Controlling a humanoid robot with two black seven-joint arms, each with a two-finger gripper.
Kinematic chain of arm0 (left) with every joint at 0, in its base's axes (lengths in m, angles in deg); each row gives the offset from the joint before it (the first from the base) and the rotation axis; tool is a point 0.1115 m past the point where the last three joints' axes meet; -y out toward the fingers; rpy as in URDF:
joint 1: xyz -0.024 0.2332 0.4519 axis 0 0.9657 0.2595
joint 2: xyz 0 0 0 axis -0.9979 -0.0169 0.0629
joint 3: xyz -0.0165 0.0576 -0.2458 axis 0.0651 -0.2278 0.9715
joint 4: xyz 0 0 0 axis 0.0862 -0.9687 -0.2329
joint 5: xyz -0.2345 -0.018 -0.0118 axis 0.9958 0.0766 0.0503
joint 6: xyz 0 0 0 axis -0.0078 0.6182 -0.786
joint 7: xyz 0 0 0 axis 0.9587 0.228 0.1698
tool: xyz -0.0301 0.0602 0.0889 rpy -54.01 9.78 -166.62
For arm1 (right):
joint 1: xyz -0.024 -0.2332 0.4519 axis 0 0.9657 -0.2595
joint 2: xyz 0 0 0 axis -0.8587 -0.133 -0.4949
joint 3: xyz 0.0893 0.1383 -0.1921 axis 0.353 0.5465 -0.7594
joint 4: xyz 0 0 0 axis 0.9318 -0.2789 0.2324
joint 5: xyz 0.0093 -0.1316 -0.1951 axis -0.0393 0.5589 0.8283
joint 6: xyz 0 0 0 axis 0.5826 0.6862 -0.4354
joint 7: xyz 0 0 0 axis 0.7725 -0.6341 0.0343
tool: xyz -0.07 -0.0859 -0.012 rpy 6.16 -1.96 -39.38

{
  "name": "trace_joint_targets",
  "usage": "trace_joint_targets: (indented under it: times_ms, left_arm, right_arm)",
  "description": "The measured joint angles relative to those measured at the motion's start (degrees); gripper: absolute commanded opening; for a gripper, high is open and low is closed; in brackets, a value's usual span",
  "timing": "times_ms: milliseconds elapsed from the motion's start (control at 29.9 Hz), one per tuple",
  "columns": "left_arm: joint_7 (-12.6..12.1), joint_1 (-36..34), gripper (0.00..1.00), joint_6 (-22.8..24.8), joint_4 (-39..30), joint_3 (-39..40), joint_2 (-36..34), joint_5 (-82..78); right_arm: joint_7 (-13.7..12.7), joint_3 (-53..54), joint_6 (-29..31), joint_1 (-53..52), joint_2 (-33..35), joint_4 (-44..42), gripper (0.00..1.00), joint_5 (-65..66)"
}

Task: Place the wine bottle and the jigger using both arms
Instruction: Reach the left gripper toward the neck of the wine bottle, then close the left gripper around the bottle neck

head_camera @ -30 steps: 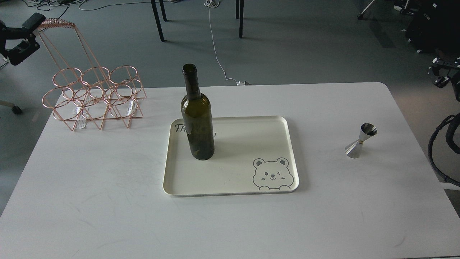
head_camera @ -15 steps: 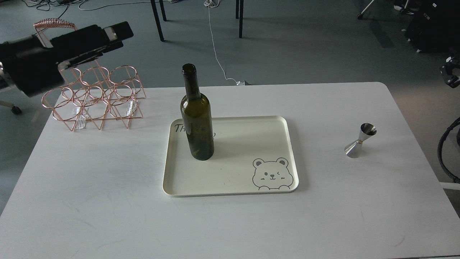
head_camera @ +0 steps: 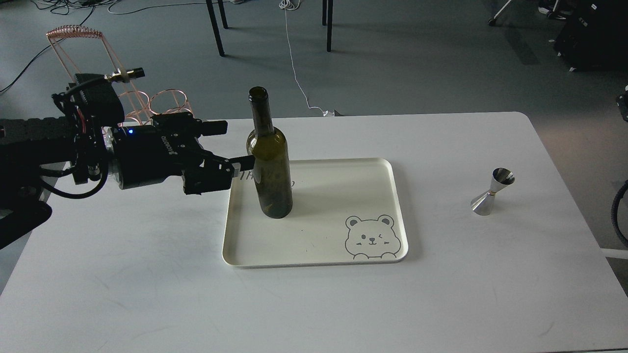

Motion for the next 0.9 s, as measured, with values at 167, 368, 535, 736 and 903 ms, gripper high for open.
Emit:
trace_joint_targets:
  times_ms: [167,368,535,736,903]
  left_arm:
    - [-4.5,0.0,0.98,-2.3,4.2,-0.4,4.0,-1.2]
    - [-6.6,0.0,0.98,-3.1,5.7,-0.3,7.8,-1.0]
    - [-7.1,-0.1,0.98,-4.2,7.1,-0.1,9.9,-1.0]
    - [-7.1,-0.1,0.98,-4.8,8.5,0.3,11.8,-1.0]
    - [-7.1,-0.3,0.90,-6.2,10.4,0.4,13.8,-1.2]
  right_arm:
    - [0.0,0.0,0.0,0.1,0.2,0.0,0.99,0.0]
    - [0.0,-0.1,0.0,0.1,0.3,0.1,0.99,0.0]
    - [0.0,-0.1,0.0,0.0,0.3,0.1,0.99,0.0]
    - [0.0,-0.1,0.0,0.0,0.3,0.1,0.99,0.1]
    - [0.3,0.0,0.0,0.0,0.3,0.1,0.99,0.0]
